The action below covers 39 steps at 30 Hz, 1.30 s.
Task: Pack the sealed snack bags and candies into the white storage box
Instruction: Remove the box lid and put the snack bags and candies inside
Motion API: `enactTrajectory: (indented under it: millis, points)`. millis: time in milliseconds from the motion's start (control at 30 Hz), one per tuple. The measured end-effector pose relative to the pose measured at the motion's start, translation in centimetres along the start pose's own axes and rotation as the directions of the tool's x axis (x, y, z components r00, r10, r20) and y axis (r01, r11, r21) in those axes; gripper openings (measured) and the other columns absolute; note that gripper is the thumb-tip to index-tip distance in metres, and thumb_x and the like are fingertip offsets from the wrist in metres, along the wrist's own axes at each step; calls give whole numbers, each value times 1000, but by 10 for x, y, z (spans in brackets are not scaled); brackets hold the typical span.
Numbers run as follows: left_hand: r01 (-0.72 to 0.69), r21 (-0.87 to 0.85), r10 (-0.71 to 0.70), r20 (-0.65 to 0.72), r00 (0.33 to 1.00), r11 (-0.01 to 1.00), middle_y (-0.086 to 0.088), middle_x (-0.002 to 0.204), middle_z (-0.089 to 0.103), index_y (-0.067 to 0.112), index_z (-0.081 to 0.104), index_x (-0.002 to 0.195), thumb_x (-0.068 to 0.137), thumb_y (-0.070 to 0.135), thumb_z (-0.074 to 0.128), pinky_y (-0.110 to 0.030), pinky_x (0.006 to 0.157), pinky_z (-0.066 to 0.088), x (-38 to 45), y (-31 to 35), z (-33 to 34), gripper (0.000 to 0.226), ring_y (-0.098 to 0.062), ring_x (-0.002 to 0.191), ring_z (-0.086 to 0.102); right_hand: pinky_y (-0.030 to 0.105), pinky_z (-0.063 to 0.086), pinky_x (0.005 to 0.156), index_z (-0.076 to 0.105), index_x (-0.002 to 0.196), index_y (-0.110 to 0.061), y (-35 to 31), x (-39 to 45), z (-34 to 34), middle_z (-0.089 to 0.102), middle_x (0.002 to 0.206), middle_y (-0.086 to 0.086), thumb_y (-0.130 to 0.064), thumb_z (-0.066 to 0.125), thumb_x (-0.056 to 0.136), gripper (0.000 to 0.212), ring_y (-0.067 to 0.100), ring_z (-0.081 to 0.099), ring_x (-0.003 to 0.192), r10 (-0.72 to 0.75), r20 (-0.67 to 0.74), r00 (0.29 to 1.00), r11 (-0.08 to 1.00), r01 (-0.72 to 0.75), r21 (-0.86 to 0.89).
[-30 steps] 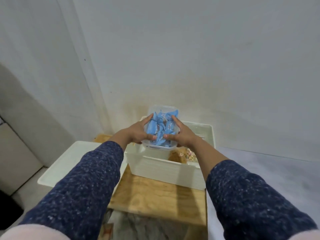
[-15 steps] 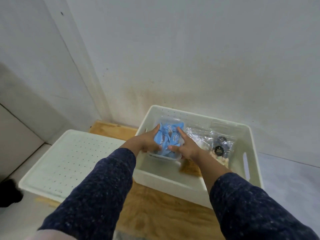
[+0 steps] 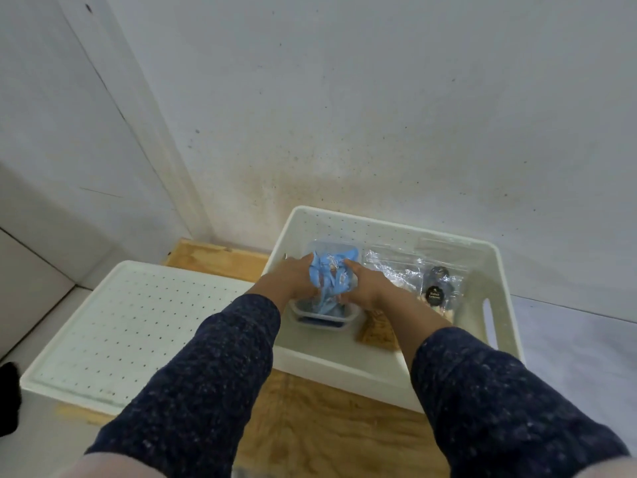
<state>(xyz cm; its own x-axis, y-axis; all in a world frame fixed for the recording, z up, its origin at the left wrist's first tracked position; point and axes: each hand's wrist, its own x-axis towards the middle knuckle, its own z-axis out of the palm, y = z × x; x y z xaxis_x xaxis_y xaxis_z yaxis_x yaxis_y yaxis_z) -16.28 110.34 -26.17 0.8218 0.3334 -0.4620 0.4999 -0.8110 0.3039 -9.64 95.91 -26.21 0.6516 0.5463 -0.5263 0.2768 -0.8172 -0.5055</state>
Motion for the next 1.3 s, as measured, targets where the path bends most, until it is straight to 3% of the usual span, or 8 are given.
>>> enactTrajectory:
  millis: [133,300,667,933,1033,1200,1300]
  points:
    - [-59,197,81,-110,991,979,-12,135,45,11,37,139,86,37,62,-35,98,41,-21,17,-24,64,-28,120,49,38,34,110,30,147,-16,-13,-28,-24,37,150,12,-33,64,87,72,30,39,136,17,-14,1000,939,-21,-343]
    - [-51,404,131,-173,976,913,-10,135,49,11,44,136,79,55,64,-37,95,45,-70,33,-63,74,-26,120,51,39,36,108,40,142,-11,-22,-88,-55,41,147,10,-41,62,87,67,28,42,133,8,-161,987,886,-82,-456]
    - [-129,480,279,-254,926,868,-7,96,58,7,61,109,79,64,54,-35,81,48,-223,75,-60,65,-26,91,56,45,40,106,48,134,-9,8,-282,-66,50,138,10,-56,60,81,72,30,48,126,38,-412,910,873,-231,-430]
    - [-279,523,428,-189,884,806,-6,87,54,7,61,96,80,63,53,-33,75,45,-274,145,-13,59,-24,84,52,46,34,111,33,145,-14,79,-383,-51,38,149,6,-52,59,84,77,27,35,138,213,-506,836,882,-387,-269]
    - [-336,544,494,-171,853,769,-9,94,62,8,63,89,78,61,55,-33,75,47,-282,175,8,55,-26,86,56,46,33,112,30,146,-13,111,-407,-46,36,151,7,-51,59,85,77,28,34,138,259,-509,821,879,-418,-228]
    - [-362,605,529,-116,840,709,-13,126,56,5,57,122,82,65,48,-39,89,47,-283,222,59,73,-31,115,54,42,32,113,27,148,-13,176,-427,-35,33,153,10,-46,60,86,77,30,33,139,327,-463,824,883,-441,-159]
    - [-390,597,514,-43,857,701,-14,132,51,7,51,131,83,65,46,-42,97,46,-275,247,100,76,-32,121,49,45,31,113,28,147,-18,224,-421,-26,31,154,10,-47,63,83,79,30,32,139,352,-413,840,890,-437,-131]
